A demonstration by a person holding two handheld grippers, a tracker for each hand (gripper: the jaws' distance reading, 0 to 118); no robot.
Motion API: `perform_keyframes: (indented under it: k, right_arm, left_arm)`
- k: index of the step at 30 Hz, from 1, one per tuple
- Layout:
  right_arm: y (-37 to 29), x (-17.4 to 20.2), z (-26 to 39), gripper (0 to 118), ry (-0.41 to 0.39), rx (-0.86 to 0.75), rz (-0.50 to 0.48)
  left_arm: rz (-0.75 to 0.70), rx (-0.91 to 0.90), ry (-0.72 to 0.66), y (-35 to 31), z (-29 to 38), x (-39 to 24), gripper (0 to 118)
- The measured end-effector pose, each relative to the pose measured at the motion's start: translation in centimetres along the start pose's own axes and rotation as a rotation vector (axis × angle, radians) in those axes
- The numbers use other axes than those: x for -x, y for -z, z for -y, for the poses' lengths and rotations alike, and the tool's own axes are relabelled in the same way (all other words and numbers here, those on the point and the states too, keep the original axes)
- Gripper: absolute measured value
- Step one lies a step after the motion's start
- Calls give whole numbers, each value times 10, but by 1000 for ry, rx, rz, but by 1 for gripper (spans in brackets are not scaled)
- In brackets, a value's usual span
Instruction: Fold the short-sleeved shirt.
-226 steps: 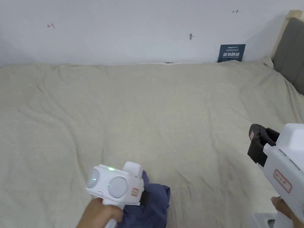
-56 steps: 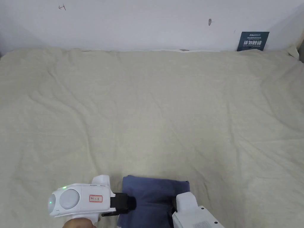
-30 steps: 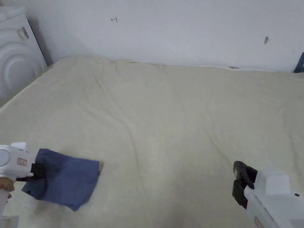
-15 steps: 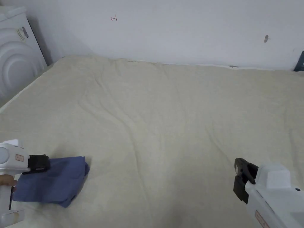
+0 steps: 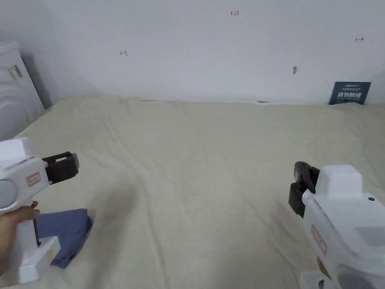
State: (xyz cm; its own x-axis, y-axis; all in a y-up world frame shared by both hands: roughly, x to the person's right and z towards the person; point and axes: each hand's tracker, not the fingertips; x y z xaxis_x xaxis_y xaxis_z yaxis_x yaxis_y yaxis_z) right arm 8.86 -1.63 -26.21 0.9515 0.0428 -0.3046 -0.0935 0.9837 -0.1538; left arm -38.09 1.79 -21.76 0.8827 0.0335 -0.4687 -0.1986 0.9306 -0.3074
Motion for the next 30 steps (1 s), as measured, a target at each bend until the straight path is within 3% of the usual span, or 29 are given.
perform_keyframes:
  k: [11, 17, 20, 23, 24, 30]
  right_arm:
    - [-41, -35, -27, 2, -49, -122, 68]
    - [-53, -42, -24, 2, -68, -154, 107]
    - [-55, -43, -21, 2, -76, -162, 124]
    - [-57, -45, -18, 2, -74, -160, 132]
    - [-57, -45, -17, 2, -72, -158, 134]
    - [-58, -48, -15, 2, -60, -149, 141]
  left_arm:
    - [144, -340, 36, -83, 26, -114, 111]
    - [189, -388, 53, -92, 55, -151, 106]
    - [209, -408, 99, -95, 68, -164, 81]
    - [225, -405, 125, -95, 75, -171, 29]
    - [240, -402, 122, -94, 76, -171, 3]
    - [284, -373, 112, -94, 77, -176, 0]
